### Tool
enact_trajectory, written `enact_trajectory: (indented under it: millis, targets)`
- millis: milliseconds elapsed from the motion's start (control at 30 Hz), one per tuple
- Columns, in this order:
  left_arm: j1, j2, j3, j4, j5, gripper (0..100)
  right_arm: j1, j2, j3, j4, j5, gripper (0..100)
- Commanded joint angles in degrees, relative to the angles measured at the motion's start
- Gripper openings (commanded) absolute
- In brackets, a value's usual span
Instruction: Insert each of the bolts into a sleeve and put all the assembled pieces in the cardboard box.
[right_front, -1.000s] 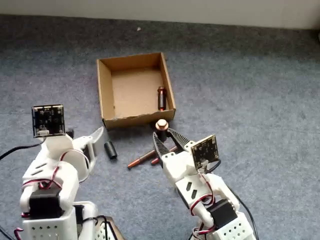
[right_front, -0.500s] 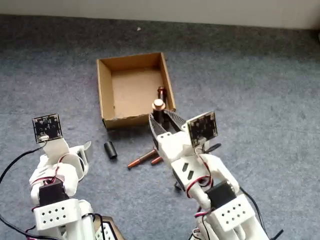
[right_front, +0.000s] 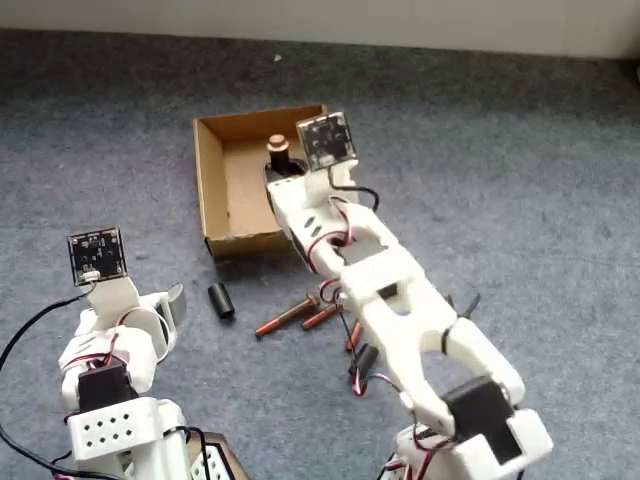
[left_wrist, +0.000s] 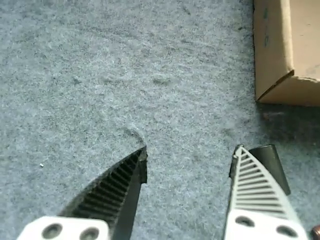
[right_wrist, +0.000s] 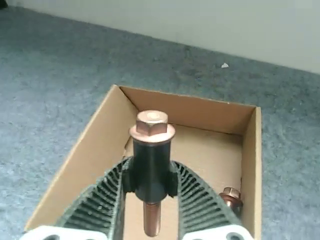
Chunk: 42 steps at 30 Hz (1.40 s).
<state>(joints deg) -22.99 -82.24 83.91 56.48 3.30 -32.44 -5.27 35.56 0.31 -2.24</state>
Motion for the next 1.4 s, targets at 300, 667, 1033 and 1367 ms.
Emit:
enact_trajectory:
  millis: [300,667,1033,1367]
  targets:
    - [-0.4,-0.3,-0.2,-1.0,-0.7,28,2.2,8.0,-11.7,0.3,-0.3,15.9]
    - [-0.4,-0.3,-0.2,-1.0,-0.8,28,2.4,-13.4,-11.6,33.7,-0.3,15.9]
    - [-0.4,-0.3,-0.1,-1.0,-0.8,28,2.4,-27.8,-3.5,60.4,-0.3,15.9]
    - [-0.4,-0.3,-0.1,-0.9,-0.8,28,2.0,-17.5,4.5,52.7,11.5,16.2]
